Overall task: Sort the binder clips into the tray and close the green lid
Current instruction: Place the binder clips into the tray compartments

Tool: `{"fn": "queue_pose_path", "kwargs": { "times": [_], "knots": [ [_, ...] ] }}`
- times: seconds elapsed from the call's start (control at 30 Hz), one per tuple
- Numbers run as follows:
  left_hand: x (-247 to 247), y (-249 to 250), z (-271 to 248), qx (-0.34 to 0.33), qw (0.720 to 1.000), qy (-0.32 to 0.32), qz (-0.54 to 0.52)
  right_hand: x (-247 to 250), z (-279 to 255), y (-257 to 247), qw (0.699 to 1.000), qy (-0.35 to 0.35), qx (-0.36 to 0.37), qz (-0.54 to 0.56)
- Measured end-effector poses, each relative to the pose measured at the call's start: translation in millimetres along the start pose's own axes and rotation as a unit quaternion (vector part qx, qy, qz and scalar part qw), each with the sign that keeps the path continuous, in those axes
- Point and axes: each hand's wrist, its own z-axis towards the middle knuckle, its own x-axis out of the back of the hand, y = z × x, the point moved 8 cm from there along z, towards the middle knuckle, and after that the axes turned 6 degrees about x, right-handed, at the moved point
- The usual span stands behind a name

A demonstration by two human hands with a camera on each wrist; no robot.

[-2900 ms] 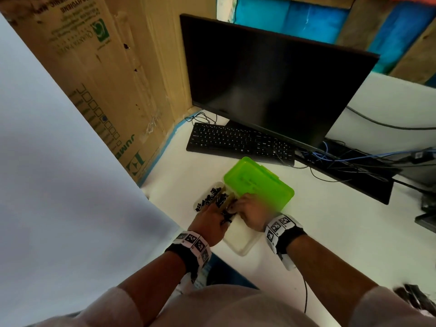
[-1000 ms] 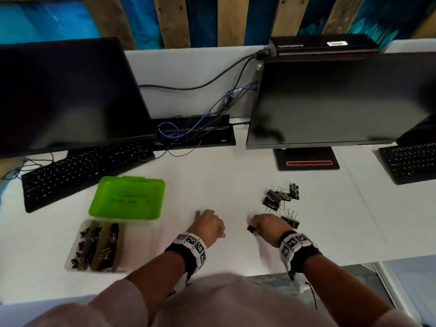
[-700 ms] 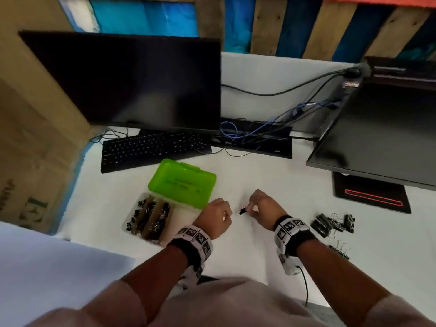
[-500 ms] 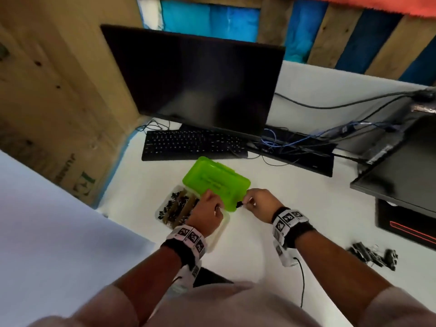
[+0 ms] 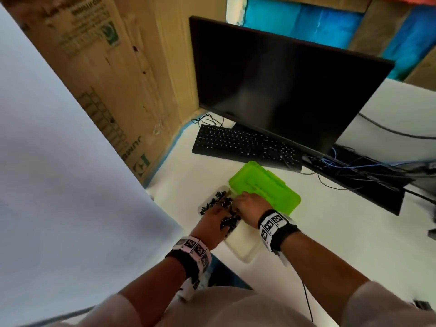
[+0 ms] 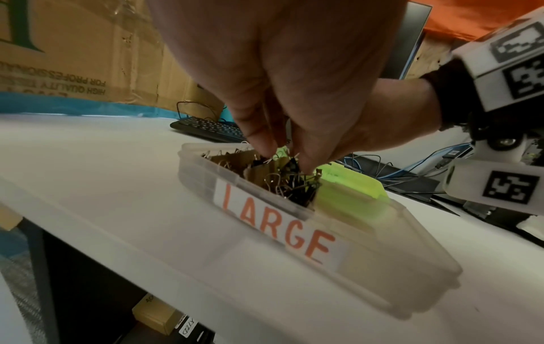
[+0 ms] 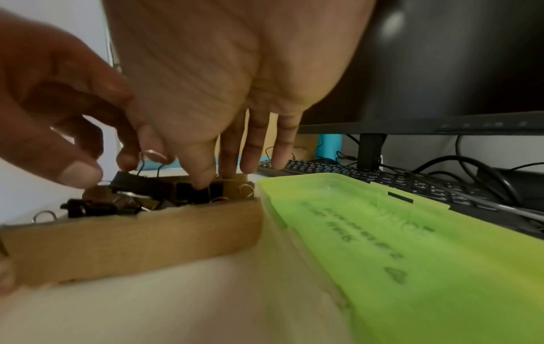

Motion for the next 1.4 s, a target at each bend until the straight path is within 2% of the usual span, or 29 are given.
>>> {"fn": "queue_pose_path", "kwargs": {
  "times": [0.13, 0.27, 0.4, 0.5, 0.63, 0.77, 1.0, 1.13, 1.23, 1.4],
  "knots": [
    [-5.2, 2.1, -2.8, -0.033, 0.999, -0.003, 0.027, -4.3, -4.7, 0.9, 1.0, -0.004, 0.017, -0.016],
    [-4.5, 5.8, -4.5, -0.033, 0.998, 0.007, 0.049, -7.9, -8.5, -0.5, 0.998, -0.005, 0.03, -0.064],
    [-3.6, 7.4, 3.7, -0.012, 0.999, 0.002, 0.046, -11.8, -8.9, 1.0, 0.999, -0.018, 0.009, -0.04],
    [-0.6, 8.0, 13.9, 0.012, 0.994, -0.026, 0.101, -12.4, -13.8, -0.4, 1.0, -0.026, 0.005, -0.015],
    [4.0, 11.6, 26.6, 0.021, 0.99, -0.048, 0.131, -7.5, -28.1, 4.2, 1.0, -0.001, -0.021, 0.017],
    [7.7, 30.0, 29.7, -0.023, 0.995, -0.007, 0.097, -7.9, -55.7, 22.0, 0.997, 0.025, -0.07, 0.032],
    [-59.9, 101.7, 34.4, -0.135, 0.982, -0.067, 0.117, -19.7, -154.4, 74.1, 0.976, 0.057, -0.198, 0.076],
    [-115.8, 160.9, 24.7, -0.205, 0.961, -0.141, 0.119, -23.5, -235.1, 98.2, 0.951, 0.095, -0.281, 0.087],
    [-154.4, 199.8, 14.2, -0.239, 0.948, -0.174, 0.118, -29.7, -307.0, 113.9, 0.919, 0.104, -0.371, 0.086],
    [-209.4, 247.3, -4.0, -0.268, 0.926, -0.23, 0.133, -41.1, -423.5, 131.3, 0.843, 0.086, -0.515, 0.131]
  ]
}}
